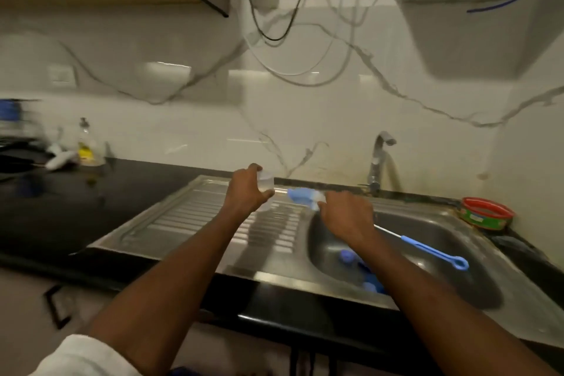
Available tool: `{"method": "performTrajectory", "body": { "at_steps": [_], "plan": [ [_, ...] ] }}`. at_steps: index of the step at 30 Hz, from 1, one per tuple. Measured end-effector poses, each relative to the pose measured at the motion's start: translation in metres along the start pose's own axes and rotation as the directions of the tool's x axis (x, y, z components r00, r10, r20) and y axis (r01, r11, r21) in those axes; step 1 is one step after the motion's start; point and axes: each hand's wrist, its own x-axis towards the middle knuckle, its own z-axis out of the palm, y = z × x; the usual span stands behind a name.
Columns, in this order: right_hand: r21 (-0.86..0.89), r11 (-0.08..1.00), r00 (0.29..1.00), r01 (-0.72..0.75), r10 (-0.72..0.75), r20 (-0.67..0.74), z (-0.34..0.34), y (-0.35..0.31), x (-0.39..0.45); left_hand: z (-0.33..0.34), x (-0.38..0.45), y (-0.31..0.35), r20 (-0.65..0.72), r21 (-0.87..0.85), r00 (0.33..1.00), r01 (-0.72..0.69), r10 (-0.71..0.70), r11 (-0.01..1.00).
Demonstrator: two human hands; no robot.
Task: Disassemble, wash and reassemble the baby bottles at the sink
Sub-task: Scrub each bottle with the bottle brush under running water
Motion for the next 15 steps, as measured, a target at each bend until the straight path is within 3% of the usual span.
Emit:
{"method": "performTrajectory", "body": {
  "at_steps": [6,15],
  "plan": [
    [0.163,0.979,0.986,0.126,-0.142,0.091,0.018,-0.118,0.026,-0.080,-0.007,-0.090,-0.023,0.070,0.982,0.190,-0.188,0.979],
    [0.190,0.955,0.968,0.228,-0.244,0.065,0.035,-0.224,0.045,-0.137,-0.015,-0.172,-0.083,0.134,0.935,0.353,-0.345,0.926]
  ]
}}
